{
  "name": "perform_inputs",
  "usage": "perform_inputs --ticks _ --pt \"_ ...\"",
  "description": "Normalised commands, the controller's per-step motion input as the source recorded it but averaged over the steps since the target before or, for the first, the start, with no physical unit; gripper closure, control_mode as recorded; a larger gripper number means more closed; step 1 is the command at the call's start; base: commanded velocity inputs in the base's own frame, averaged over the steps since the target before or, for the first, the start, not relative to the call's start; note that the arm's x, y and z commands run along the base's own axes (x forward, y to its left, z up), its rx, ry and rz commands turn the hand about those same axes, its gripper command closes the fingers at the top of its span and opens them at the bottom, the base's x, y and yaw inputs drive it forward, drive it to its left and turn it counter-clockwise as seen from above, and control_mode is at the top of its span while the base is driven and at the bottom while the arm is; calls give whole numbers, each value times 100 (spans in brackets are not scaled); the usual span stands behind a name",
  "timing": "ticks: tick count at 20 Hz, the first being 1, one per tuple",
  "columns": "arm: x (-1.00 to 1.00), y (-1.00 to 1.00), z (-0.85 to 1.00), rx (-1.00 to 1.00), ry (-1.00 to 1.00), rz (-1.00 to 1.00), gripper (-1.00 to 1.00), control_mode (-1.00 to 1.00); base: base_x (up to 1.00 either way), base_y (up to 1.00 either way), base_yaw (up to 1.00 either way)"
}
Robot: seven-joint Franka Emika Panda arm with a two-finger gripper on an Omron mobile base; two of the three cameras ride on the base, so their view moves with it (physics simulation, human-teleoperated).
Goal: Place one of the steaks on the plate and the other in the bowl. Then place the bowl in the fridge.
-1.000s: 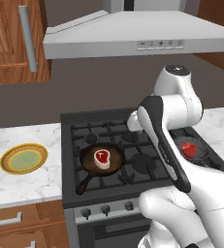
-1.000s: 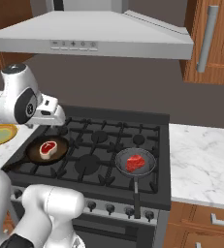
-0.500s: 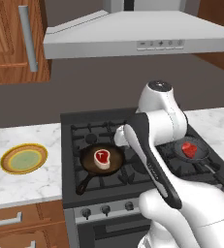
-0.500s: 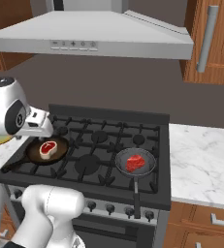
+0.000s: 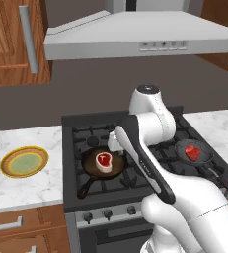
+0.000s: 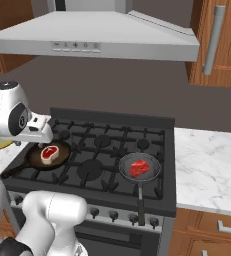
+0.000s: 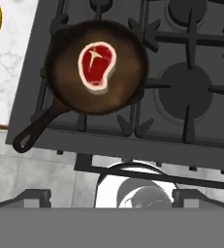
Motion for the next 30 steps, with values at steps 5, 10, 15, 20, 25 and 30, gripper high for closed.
perform_inputs --ticks 5,10,15,20,25,30 --pt "40 5 -26 0 9 0 -100 -100 0 0 0" --pt "32 3 -25 0 4 0 -100 -100 0 0 0" --pt "27 10 -31 0 1 0 -100 -100 0 0 0" --pt "34 13 -29 0 0 0 -100 -100 0 0 0" --pt "36 16 -53 0 1 0 -100 -100 0 0 0" --pt "31 23 -57 0 2 0 -100 -100 0 0 0"
